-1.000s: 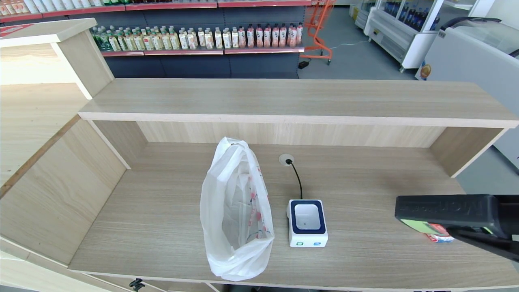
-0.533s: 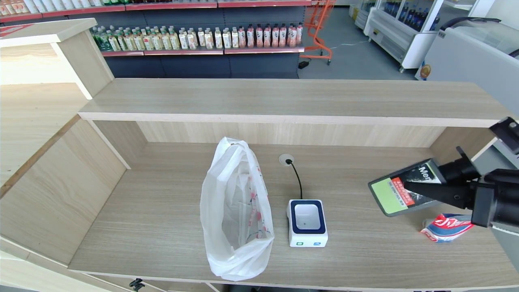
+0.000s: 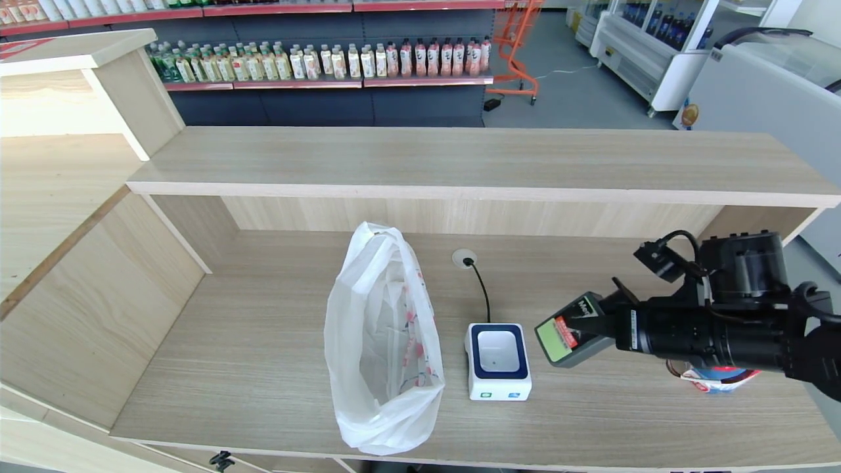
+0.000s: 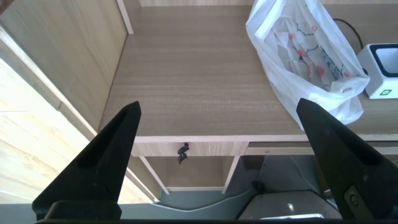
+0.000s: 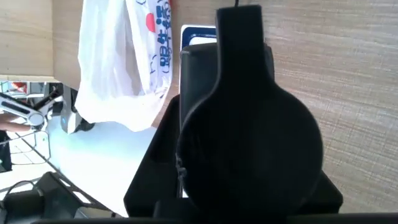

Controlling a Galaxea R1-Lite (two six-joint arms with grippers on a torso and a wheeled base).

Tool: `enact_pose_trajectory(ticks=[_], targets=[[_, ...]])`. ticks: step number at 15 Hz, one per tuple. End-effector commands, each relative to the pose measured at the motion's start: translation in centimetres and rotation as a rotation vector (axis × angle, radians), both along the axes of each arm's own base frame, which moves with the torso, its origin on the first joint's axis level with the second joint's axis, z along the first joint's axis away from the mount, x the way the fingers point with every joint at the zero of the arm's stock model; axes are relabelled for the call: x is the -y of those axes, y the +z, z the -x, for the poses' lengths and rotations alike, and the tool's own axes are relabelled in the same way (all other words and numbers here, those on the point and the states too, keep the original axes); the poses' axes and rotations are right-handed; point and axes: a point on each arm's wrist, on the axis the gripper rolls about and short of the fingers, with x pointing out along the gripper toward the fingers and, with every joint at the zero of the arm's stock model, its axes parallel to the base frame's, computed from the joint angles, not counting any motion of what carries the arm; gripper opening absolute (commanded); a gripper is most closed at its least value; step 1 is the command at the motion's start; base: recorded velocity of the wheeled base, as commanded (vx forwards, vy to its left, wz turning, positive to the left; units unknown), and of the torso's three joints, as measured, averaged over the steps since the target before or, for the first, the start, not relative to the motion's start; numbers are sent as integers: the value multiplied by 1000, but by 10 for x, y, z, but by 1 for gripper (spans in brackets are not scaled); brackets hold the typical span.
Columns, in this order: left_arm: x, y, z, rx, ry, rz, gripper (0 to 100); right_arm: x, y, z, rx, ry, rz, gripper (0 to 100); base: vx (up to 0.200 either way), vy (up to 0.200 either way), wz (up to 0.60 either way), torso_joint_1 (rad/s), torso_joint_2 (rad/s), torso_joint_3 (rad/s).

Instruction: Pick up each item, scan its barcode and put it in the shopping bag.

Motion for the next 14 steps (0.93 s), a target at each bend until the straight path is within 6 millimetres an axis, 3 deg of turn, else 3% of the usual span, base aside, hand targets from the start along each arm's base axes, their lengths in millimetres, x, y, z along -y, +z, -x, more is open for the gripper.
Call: enact_pose_trajectory(ticks=[1, 14], targets=[[0, 0, 0, -3, 0, 0, 100, -12, -22, -13, -49, 1, 32, 0, 0, 0, 0, 0, 0, 0], [0, 0, 0, 0, 0, 0, 100, -61, -49, -40, -68, 138, 33, 0, 0, 0, 0, 0, 0, 0]])
